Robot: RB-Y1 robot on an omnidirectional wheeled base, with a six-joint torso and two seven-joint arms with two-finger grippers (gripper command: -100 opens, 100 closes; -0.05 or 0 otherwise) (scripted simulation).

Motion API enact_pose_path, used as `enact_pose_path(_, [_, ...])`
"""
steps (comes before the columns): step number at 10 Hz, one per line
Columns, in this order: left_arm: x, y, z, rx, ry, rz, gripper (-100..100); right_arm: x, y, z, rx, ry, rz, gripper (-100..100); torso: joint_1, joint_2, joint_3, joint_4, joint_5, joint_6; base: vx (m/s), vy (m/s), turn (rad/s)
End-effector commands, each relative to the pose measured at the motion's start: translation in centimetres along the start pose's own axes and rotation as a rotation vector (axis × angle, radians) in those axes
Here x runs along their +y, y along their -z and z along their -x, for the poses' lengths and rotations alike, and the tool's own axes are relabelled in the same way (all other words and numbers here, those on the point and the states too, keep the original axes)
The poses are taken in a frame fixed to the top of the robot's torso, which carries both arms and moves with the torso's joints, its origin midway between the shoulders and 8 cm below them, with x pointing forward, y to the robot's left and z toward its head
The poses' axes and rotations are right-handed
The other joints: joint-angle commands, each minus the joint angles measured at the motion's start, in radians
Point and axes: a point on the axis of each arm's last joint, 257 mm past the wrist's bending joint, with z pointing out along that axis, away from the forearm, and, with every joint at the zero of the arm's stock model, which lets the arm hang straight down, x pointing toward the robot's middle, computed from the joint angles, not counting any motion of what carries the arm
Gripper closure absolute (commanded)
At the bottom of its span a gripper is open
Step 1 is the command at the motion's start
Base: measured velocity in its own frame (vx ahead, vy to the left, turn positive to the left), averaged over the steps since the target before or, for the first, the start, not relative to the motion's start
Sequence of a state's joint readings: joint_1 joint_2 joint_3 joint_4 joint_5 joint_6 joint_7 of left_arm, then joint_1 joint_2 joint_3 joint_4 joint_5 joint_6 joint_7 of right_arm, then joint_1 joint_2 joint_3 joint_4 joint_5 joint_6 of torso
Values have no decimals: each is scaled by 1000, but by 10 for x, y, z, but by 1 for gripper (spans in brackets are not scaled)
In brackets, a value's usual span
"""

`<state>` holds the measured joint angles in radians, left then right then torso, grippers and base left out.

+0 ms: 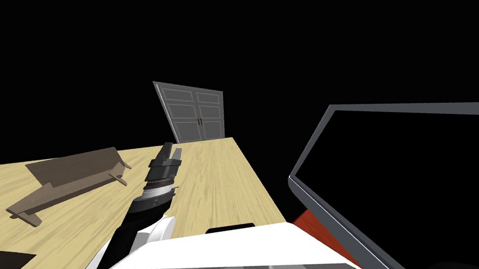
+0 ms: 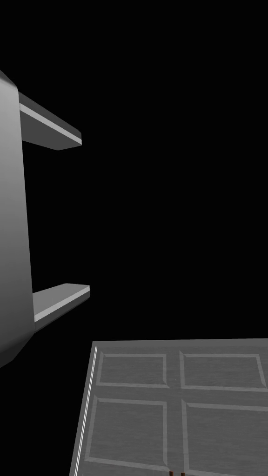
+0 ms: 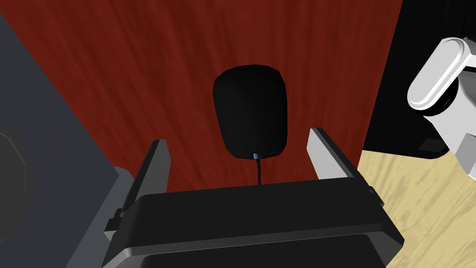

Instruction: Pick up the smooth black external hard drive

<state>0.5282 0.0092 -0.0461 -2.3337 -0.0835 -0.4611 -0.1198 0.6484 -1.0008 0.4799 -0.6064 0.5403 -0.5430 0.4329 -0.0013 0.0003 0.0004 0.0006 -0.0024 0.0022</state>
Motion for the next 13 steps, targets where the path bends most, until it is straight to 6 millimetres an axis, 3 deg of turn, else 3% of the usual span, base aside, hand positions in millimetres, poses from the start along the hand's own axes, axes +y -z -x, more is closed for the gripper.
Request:
enact_pose_path(1, [0, 0, 0, 0, 0, 0, 0, 0, 0, 0, 0, 0, 0, -100, 0, 0, 0, 0, 0, 0, -11, -12, 6])
enact_pose_path(2, [0, 0, 0, 0, 0, 0, 0, 0, 0, 0, 0, -1, -1, 100, -1, 0, 0, 0, -1, 0, 0, 0, 0])
enact_pose_path(6, [0, 0, 0, 0, 0, 0, 0, 0, 0, 0, 0, 0, -2, 100, -2, -1, -1, 0, -1, 0, 0, 0, 0])
enact_pose_path(7, [0, 0, 0, 0, 0, 0, 0, 0, 0, 0, 0, 0, -2, 0, -2, -1, -1, 0, -1, 0, 0, 0, 0])
enact_pose_path(8, [0, 0, 0, 0, 0, 0, 0, -4, 5, -2, 4, 1, -4, 100, -2, -1, -1, 0, -2, 0, 19, 11, -53])
enact_pose_path(11, [0, 0, 0, 0, 0, 0, 0, -22, 25, -3, 9, 17, -3, 100, 3, -4, -2, -1, 0, 1, 42, 62, -60])
enact_pose_path(12, [0, 0, 0, 0, 0, 0, 0, -21, 20, -2, 9, 14, -6, 100, 4, -4, -2, -1, 0, 0, 13, 28, -10])
enact_pose_path(13, [0, 0, 0, 0, 0, 0, 0, -21, 21, -2, 9, 14, -4, 0, 2, -3, -2, -1, -1, 0, 3, 6, 1])
